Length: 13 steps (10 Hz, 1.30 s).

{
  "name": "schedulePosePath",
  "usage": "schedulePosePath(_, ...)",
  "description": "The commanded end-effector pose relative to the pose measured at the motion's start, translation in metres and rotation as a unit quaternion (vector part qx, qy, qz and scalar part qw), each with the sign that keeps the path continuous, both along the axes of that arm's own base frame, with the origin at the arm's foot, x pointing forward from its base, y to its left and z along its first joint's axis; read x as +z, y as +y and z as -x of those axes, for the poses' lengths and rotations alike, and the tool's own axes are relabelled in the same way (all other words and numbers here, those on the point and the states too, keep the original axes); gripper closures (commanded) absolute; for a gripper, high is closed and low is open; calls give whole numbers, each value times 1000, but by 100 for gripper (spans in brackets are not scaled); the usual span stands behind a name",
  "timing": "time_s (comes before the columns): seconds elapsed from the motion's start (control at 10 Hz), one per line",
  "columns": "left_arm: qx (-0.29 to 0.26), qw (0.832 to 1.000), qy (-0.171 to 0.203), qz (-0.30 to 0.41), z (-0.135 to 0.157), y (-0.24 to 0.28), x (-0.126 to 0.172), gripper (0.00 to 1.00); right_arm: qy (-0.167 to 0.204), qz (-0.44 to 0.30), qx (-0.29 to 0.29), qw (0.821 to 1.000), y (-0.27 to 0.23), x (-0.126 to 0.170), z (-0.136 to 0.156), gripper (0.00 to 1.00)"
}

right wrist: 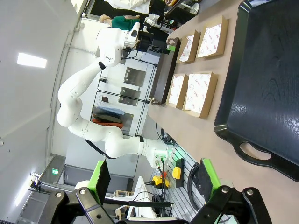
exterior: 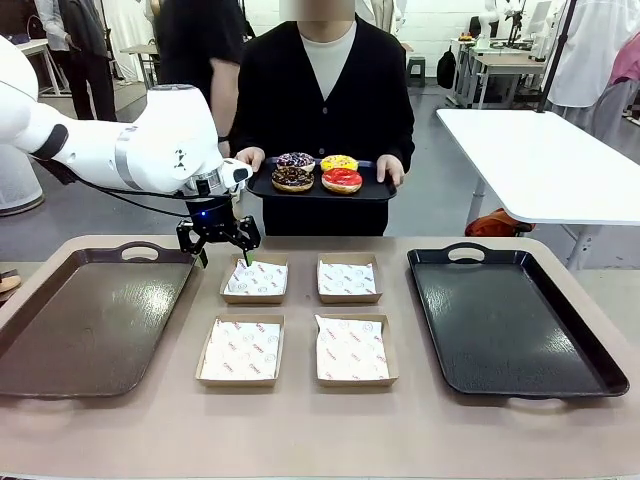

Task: Individually package the donuts and arrange them on the tray.
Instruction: Pick up one Paper togo box.

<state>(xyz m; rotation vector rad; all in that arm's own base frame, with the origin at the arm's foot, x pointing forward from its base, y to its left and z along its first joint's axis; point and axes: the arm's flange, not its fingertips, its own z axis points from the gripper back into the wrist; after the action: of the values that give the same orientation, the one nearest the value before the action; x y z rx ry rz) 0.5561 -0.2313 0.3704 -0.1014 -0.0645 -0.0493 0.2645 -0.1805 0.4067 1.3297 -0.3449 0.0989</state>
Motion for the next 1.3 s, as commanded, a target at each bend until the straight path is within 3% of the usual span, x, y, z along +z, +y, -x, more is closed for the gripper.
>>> schedulePosePath(0.0,1,1000,0,0,0,1,-1,0,-3,-6,-3,1000,-1,0,0,0)
schedulePosePath(0.2,0,1000,0,0,0,0,0,0,-3,-6,-3,1000,-1,0,0,0)
schedulePosePath(0.4,-10,1000,23,-13,-13,2,-10,0,-3,-6,-3,1000,-1,0,0,0)
schedulePosePath(1.0,-1,999,38,-35,-44,-8,-28,0,-3,-6,-3,1000,-1,0,0,0)
schedulePosePath(1.2,11,999,28,-44,-50,-10,-30,0,-3,-6,-3,1000,-1,0,0,0)
